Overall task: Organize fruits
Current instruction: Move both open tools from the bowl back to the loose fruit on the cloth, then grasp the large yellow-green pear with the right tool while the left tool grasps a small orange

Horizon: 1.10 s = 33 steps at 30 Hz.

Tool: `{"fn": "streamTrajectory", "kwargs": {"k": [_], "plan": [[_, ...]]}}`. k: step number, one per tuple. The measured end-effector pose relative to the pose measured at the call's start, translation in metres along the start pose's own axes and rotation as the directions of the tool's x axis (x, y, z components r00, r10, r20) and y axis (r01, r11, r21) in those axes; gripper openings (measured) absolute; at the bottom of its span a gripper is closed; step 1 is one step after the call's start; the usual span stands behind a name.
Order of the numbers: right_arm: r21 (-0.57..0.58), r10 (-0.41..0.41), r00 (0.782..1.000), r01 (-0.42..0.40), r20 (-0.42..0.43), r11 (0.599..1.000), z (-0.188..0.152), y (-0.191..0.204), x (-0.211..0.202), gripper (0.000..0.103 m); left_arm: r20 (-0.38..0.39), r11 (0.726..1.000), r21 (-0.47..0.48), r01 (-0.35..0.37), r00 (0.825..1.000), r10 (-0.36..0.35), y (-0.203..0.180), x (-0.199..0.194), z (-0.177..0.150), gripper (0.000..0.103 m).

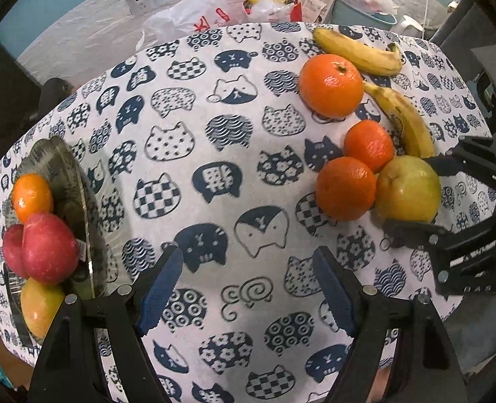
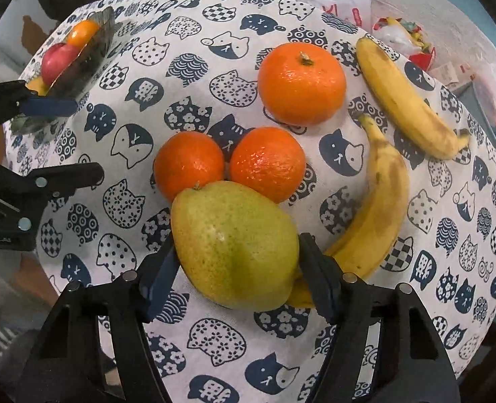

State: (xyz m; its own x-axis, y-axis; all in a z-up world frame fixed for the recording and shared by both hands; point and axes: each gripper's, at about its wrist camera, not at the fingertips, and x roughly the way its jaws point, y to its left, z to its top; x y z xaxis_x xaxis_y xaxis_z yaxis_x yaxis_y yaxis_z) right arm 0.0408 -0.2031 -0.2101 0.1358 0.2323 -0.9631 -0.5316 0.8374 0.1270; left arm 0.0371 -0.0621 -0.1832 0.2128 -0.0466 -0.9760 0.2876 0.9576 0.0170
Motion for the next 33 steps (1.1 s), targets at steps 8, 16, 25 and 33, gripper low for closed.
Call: {"fn": "streamTrajectory", "kwargs": {"k": [8,16,25,33], "plan": [[0.102,0.004,0.998,-0.011,0.070,0.995,-0.010,-0.021,-0.034,0.069,0.022,0.999,0.010,0.044,0.999,-0.045,-0.020,-0.003,0.016,0.084],[0.210,-0.025,0.989,-0.007,0.148,0.978,-0.013,-0.046,-0.062,0.069,0.038,0.996,0.036,0.084,0.996,-0.085,-0.043,0.007,0.028,0.086],[0.277,-0.036,0.985,-0.012,0.166,0.961,-0.014,-0.064,-0.069,0.069,0.028,0.994,0.070,0.081,0.996,-0.083,-0.055,0.027,0.037,0.086],[0.284,-0.028,0.987,-0.018,0.156,0.959,-0.010,-0.064,-0.063,0.069,0.026,0.991,0.114,0.077,0.996,-0.080,-0.063,0.038,0.040,0.073]]}}
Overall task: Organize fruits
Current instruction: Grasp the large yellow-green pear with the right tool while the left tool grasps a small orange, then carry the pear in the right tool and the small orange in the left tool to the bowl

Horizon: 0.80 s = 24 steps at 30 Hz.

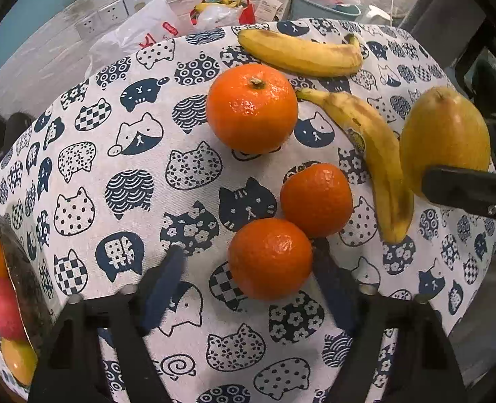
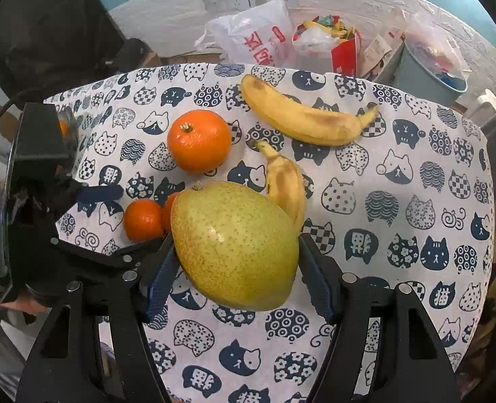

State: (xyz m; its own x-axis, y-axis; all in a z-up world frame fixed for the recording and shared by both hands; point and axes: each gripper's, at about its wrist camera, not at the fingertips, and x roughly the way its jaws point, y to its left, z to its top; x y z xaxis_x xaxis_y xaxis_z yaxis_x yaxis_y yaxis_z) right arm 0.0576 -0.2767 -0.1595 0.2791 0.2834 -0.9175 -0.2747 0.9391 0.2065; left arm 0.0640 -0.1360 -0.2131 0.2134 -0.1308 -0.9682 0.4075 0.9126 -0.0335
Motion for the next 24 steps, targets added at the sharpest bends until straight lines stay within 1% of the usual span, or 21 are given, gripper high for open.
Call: {"fn": "streamTrajectory", "kwargs": {"k": [1,2,3,4,7,9,14,17,21,24], "plan": [[0.000,0.003,1.000,-0.003,-0.002,1.000,0.000,0.000,0.001,0.069,-0.006,1.000,0.004,0.016,1.000,-0.016,-0.001,0.002,0.000,0.066],[0.002,0.004,1.000,-0.004,-0.004,1.000,0.000,0.000,0.001,0.069,-0.008,1.000,0.005,0.026,1.000,-0.026,-0.002,0.003,0.000,0.057],[0.002,0.004,1.000,-0.004,-0.005,1.000,0.000,0.000,0.002,0.069,-0.010,0.999,0.006,0.040,0.999,-0.040,-0.002,0.003,-0.001,0.052],[0.002,0.002,1.000,-0.002,-0.006,1.000,0.000,0.001,0.002,0.069,-0.007,0.999,0.011,0.049,0.999,-0.049,-0.004,0.003,-0.002,0.050],[0.001,-0.001,1.000,0.001,-0.005,1.000,0.002,0.002,0.003,0.069,0.010,0.999,0.028,0.018,1.000,-0.019,-0.004,0.000,-0.004,0.049],[-0.001,-0.001,1.000,0.001,-0.003,1.000,0.002,0.002,0.003,0.069,0.020,1.000,0.022,0.008,1.000,-0.009,-0.002,-0.003,-0.005,0.049],[-0.009,0.003,1.000,-0.003,0.017,1.000,0.005,0.009,-0.001,0.069,0.056,1.000,-0.019,0.014,0.998,-0.013,0.010,-0.026,-0.009,0.049],[-0.014,0.007,0.999,-0.007,0.035,1.000,0.009,0.014,-0.005,0.069,0.083,0.999,-0.036,0.005,0.997,-0.002,0.016,-0.040,-0.012,0.049],[-0.030,0.037,0.996,-0.034,0.076,0.999,0.016,0.029,-0.013,0.069,0.121,0.998,-0.067,-0.002,0.993,0.011,0.027,-0.062,-0.021,0.049],[-0.036,0.053,0.995,-0.050,0.090,0.998,0.019,0.036,-0.017,0.069,0.141,0.996,-0.089,0.004,0.990,0.009,0.036,-0.071,-0.025,0.049]]}}
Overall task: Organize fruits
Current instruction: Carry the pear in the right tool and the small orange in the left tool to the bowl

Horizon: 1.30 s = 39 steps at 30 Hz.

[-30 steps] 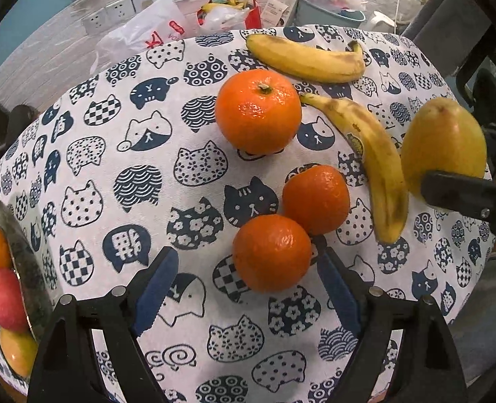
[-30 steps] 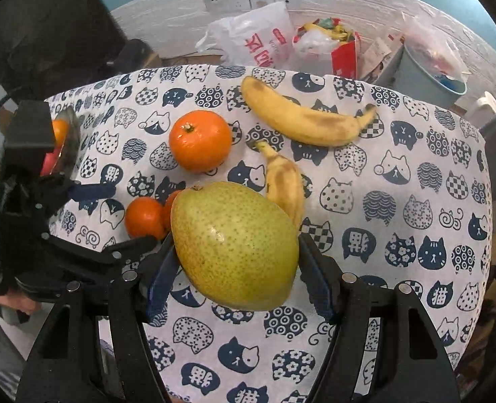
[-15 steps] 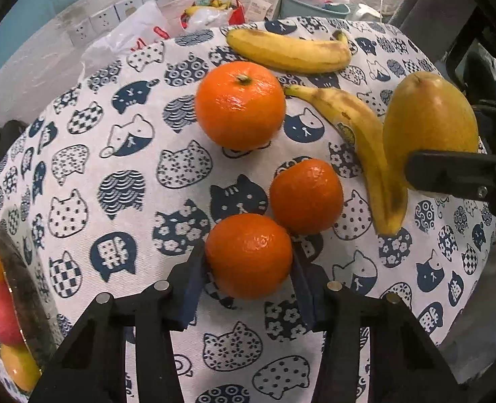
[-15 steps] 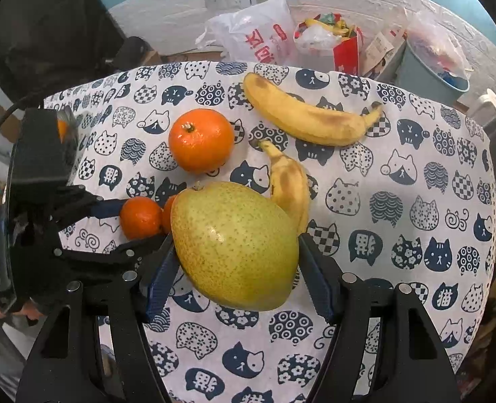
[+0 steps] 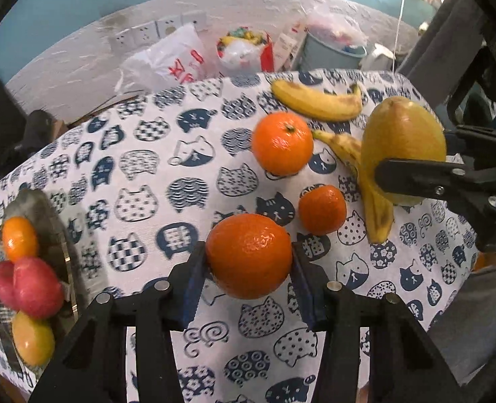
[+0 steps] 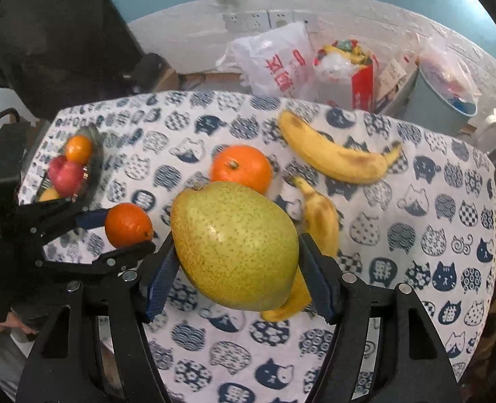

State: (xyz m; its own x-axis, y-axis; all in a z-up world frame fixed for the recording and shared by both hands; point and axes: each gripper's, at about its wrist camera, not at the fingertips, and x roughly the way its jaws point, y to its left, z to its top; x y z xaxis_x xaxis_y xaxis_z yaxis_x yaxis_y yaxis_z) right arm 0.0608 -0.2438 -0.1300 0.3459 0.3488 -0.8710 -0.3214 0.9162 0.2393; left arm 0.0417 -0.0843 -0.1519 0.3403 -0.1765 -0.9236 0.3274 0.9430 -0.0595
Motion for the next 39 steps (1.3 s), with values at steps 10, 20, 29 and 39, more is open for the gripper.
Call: {"fn": "streamTrajectory", "kwargs": {"k": [10,20,29,39], "plan": [[-0.064,0.058,0.996,-0.054,0.063,0.996,0.018,0.046,-0.009,0.069,0.082,0.997,-0.073,-0.016,0.996,0.022,0.033,-0.041,-0.010,0.049],[-0.123,0.077,0.995,-0.068,0.067,0.990,0.030,0.084,-0.006,0.069,0.137,0.988,-0.154,-0.017,0.990,0.038,0.068,-0.074,-0.022,0.049],[-0.154,0.104,0.993,-0.095,0.048,0.983,0.043,0.116,0.007,0.069,0.146,0.975,-0.219,-0.032,0.987,0.065,0.100,-0.086,-0.039,0.049],[-0.193,0.138,0.990,-0.135,0.005,0.972,0.057,0.163,0.035,0.069,0.133,0.950,-0.307,-0.052,0.986,0.097,0.144,-0.090,-0.064,0.049]]}}
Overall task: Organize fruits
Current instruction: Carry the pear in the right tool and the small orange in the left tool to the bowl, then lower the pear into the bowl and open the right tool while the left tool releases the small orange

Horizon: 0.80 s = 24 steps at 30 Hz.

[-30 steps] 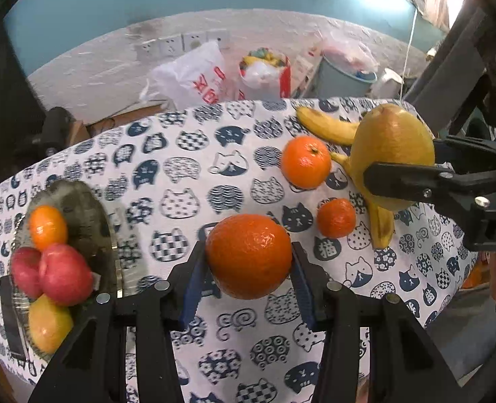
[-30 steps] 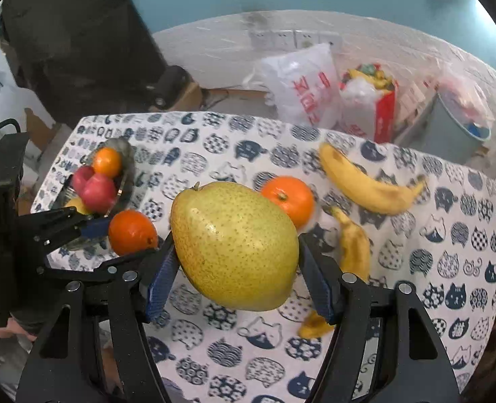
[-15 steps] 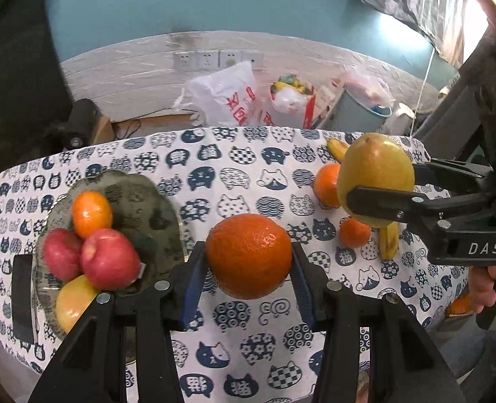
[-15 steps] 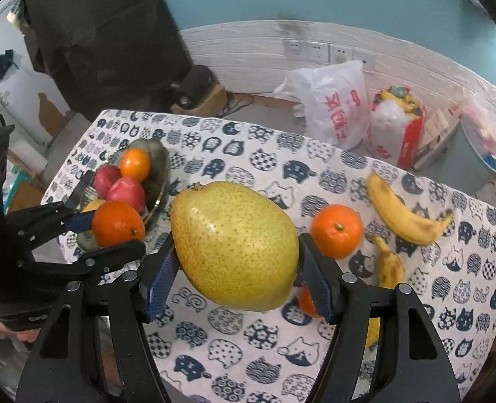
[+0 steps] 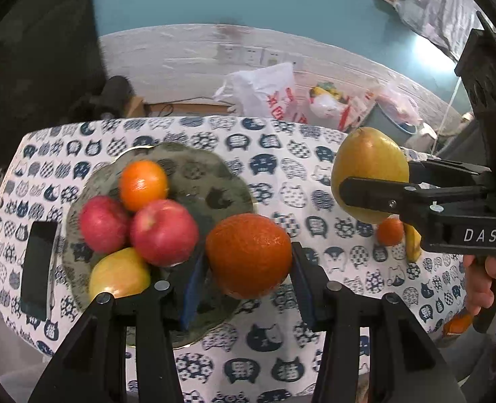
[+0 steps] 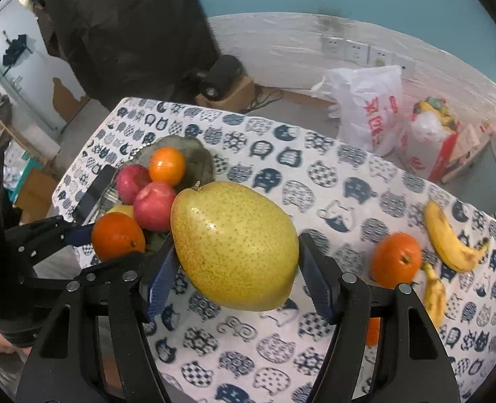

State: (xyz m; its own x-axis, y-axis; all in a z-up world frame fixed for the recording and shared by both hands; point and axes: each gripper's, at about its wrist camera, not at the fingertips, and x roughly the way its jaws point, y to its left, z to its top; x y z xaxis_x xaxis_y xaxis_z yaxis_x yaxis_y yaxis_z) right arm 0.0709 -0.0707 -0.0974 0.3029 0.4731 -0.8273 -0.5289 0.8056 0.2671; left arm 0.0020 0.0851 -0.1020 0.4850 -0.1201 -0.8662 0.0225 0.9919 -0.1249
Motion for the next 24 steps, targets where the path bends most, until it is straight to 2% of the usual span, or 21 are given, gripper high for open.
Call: {"fn": "streamTrajectory", "kwargs": {"k": [10,24], "plan": [[-0.027,0.033,0.999,-0.034,-0.038,0.999,0.023,0.036,0.040,0.069,0.000,0.995,-0.098,-0.036,0.999,0.036,0.050,-0.001,-0.008,0.049],[-0.036,0.038,0.991,-0.043,-0.132,0.998,0.036,0.068,0.103,0.069,-0.027,0.987,-0.157,-0.046,0.999,0.042,0.084,0.008,-0.014,0.049]]}}
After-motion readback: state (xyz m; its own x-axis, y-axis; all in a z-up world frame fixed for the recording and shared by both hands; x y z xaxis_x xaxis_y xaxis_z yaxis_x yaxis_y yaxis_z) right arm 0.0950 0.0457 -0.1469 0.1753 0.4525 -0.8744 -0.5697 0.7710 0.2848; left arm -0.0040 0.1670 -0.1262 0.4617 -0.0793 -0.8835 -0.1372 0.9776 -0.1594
